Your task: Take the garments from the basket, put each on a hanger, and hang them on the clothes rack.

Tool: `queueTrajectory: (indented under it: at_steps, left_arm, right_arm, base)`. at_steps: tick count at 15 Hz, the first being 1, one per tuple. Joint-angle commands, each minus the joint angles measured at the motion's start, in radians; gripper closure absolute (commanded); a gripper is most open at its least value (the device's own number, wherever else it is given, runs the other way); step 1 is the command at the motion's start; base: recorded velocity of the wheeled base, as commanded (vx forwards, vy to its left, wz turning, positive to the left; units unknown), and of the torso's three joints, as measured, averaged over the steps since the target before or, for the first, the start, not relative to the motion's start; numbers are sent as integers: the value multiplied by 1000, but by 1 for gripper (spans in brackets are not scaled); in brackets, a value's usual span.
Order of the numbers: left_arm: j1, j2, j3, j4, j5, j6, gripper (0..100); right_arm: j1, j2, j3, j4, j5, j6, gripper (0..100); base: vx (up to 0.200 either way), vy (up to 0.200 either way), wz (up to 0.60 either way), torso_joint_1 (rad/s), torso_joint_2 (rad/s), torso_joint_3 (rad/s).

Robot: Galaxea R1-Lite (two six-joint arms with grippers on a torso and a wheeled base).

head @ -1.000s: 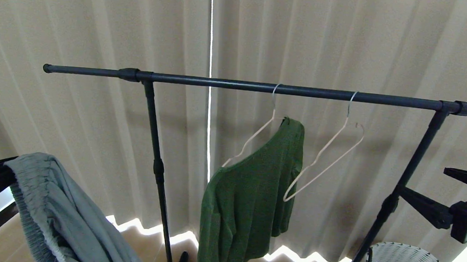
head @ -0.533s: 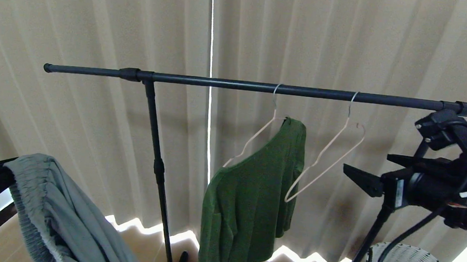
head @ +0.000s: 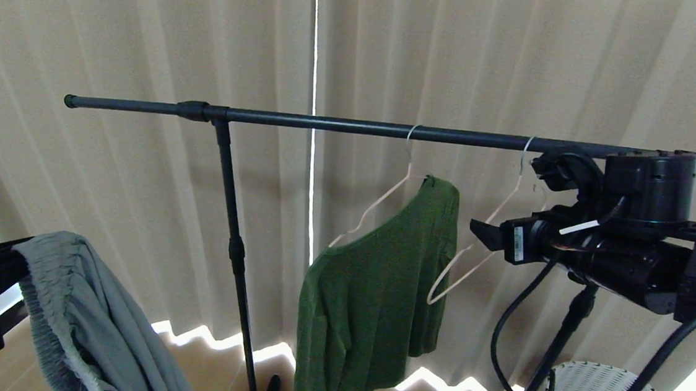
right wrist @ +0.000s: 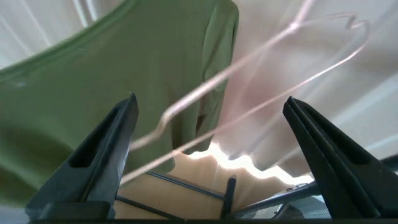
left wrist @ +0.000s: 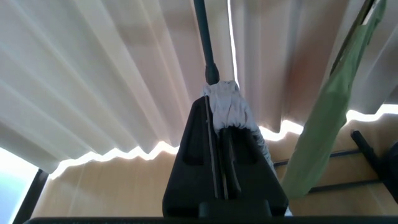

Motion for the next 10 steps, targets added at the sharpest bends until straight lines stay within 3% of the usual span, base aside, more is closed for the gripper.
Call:
queueTrajectory:
  at_steps: [1,7,10]
  left_arm:
    - [0,2,0,-1,0,-1,100]
    - [0,4,0,-1,0,0,100]
    - [0,5,0,-1,-1,2,100]
  right_arm:
    - [1,91,-41,0,-20,3,0]
    - [-4,103,-43,40,-108,3,0]
    - [-7,74,-31,66,-112,6,0]
  base:
    - [0,0,0,0,0,0]
    - [0,0,0,0,0,0]
    - [0,0,0,0,0,0]
